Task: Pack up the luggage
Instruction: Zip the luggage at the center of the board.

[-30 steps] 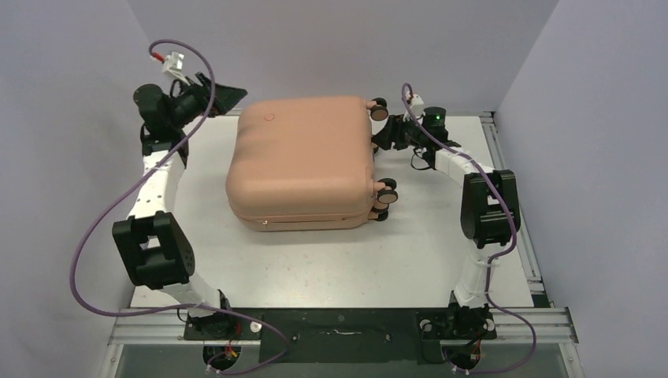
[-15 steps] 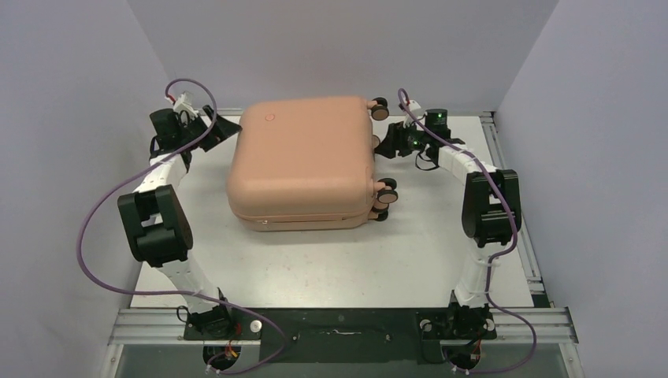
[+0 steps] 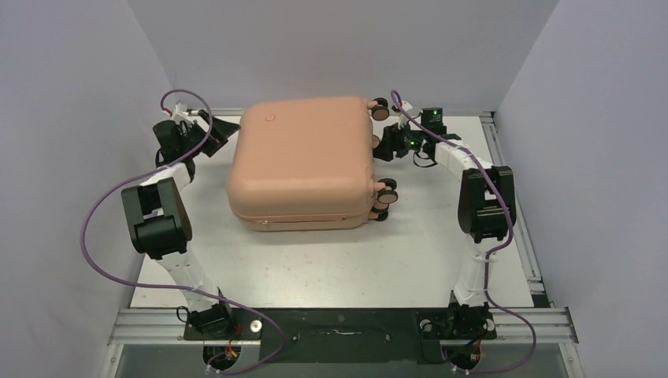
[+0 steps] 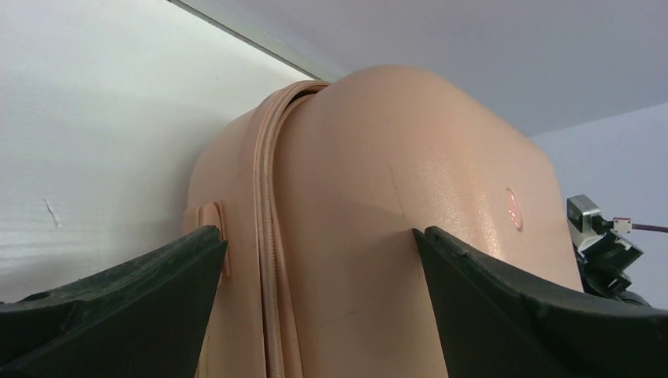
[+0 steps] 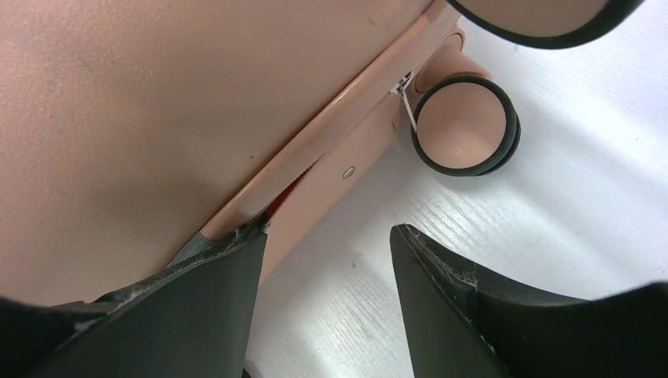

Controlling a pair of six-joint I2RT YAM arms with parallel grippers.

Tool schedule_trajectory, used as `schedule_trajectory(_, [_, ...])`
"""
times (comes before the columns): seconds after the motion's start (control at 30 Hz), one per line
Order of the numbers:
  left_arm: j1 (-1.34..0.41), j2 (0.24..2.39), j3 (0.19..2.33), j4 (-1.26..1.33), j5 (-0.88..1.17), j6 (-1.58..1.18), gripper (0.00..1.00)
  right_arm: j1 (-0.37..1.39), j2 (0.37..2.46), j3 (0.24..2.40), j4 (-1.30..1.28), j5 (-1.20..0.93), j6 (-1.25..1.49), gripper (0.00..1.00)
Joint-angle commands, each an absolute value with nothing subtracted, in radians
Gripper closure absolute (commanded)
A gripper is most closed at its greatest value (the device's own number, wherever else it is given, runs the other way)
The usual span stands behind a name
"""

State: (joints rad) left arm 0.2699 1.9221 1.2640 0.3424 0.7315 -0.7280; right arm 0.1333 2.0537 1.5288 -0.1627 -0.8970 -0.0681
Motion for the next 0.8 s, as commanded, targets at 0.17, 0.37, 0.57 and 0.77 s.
schedule_trajectory(0.17, [0.248,1.761,1.173,0.141,0.416,-0.463,0.35,0.181,2.052,1.559,-0.171,-0.964,-0.096,0.39])
schedule_trajectory(0.37, [0.246,1.853,1.218,0.068,0.491,-0.41,0.76,0.182,2.048,1.552,-0.168,-0.969,-0.095,0.39])
schedule_trajectory(0.57, [0.203,1.925,1.236,0.112,0.681,-0.44,0.63,0.183,2.047,1.548,-0.175,-0.965,-0.105,0.39])
schedule_trajectory(0.77, [0.192,1.862,1.198,0.362,0.835,-0.595,0.62,0.194,2.073,1.558,-0.191,-0.956,-0.115,0.39])
